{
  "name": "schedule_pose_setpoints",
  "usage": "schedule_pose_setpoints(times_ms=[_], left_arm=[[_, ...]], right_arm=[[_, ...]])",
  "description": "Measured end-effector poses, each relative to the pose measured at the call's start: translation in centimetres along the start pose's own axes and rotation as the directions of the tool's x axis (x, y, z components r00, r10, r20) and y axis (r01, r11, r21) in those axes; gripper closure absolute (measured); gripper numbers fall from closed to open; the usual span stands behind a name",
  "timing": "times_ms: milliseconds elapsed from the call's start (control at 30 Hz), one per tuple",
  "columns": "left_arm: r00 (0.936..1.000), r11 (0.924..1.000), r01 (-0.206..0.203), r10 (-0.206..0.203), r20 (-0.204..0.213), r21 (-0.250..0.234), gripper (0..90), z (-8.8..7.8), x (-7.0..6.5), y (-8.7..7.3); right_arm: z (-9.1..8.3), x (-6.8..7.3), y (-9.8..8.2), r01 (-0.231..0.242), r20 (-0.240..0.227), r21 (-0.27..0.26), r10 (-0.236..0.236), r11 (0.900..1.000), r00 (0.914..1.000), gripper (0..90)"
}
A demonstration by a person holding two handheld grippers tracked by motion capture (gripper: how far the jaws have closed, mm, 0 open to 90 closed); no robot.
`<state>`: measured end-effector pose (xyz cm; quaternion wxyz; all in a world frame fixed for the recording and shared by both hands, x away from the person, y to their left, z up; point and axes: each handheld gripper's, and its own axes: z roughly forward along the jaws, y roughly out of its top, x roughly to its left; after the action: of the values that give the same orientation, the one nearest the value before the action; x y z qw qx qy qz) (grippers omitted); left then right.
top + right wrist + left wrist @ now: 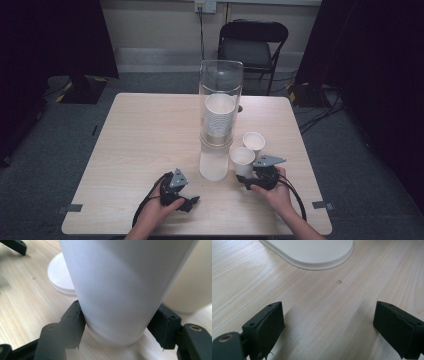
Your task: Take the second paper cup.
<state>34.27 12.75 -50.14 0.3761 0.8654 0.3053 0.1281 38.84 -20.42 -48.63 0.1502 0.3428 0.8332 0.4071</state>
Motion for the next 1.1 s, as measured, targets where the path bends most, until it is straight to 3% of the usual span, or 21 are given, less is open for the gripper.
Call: schedule_pose_setpoints(times_ms=[167,567,1100], left_arm=[[1.0,1.0,-0.004,0.004,-0.001,0.001,9.2,0.0,0.0,0.0],[1.0,1.0,-0.003,0.003,-0.001,0.0,9.2,0.0,0.0,0.0],[1.0,1.0,-0.004,0.004,-0.002,0.001,9.2,0.0,0.0,0.0]], right_arm=[[-0.3,-0.6,-0.5,0.008,0.029,0.012,-0.008,1.0,0.9996,34.3],[0.8,-0.9,-0.8,0.008,0.026,0.053,-0.009,0.999,0.9996,33.6],[1.0,-1.0,-0.8,0.015,0.033,0.045,-0.016,0.999,0.9993,33.1]])
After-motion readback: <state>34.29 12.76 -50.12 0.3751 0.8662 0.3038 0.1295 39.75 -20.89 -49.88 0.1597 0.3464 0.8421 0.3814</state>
